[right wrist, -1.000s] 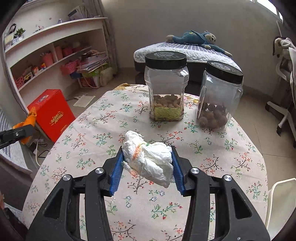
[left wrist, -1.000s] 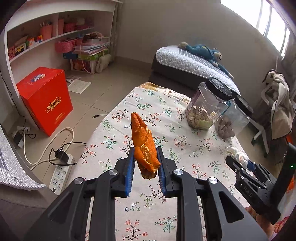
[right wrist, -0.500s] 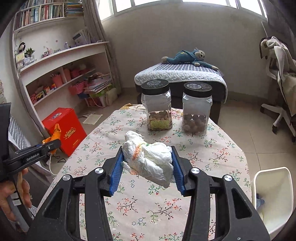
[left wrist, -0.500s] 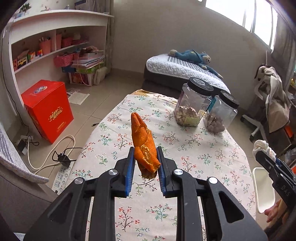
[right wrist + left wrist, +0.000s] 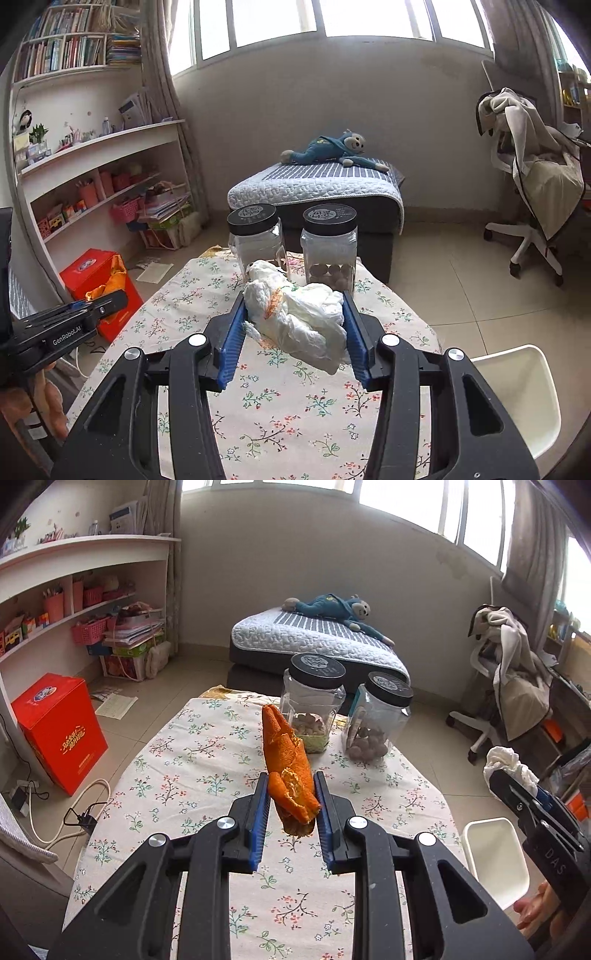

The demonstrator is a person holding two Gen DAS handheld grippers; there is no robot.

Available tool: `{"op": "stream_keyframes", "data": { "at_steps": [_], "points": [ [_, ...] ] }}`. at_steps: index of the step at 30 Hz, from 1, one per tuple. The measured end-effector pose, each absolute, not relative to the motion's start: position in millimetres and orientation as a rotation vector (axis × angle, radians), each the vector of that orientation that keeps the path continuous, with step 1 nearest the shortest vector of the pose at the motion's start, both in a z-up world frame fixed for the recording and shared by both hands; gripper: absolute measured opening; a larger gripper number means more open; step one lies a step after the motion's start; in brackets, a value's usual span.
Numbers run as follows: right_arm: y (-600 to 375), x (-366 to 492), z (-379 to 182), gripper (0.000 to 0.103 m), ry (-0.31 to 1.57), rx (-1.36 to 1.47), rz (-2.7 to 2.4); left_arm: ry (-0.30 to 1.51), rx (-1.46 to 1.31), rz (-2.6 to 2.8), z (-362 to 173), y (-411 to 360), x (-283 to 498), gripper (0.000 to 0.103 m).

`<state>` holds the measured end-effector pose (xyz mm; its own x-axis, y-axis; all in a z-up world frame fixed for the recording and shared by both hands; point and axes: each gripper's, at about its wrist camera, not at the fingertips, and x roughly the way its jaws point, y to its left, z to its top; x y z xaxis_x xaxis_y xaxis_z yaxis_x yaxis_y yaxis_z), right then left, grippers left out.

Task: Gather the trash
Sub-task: 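Carry the tissue over the bin and open the right tool while left tool carries the peel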

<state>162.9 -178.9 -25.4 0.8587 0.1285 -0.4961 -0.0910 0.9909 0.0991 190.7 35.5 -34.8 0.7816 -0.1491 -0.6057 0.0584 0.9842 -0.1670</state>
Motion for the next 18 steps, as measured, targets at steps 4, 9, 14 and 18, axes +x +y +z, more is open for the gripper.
{"op": "stream_keyframes", "data": {
  "at_steps": [4,9,14,18],
  "points": [
    [-191.3,158.6,-20.8,0.046,0.504,0.065,0.089,0.652,-0.130,-0.146,-31.7,12.3,190.6,0.025],
    [-211.0,151.4,-14.0,0.046,0.474,0.058,0.042,0.637,-0.132,-0.183,-26.2,-13.5,189.7,0.025],
    [-231.9,147.4,-10.7,0.046,0.460,0.057,-0.005,0.629,-0.135,-0.228,-22.0,-39.2,185.7,0.025],
    [-253.0,142.7,-8.8,0.046,0.453,0.071,-0.044,0.623,-0.132,-0.262,-19.7,-61.2,181.4,0.025]
  ]
}}
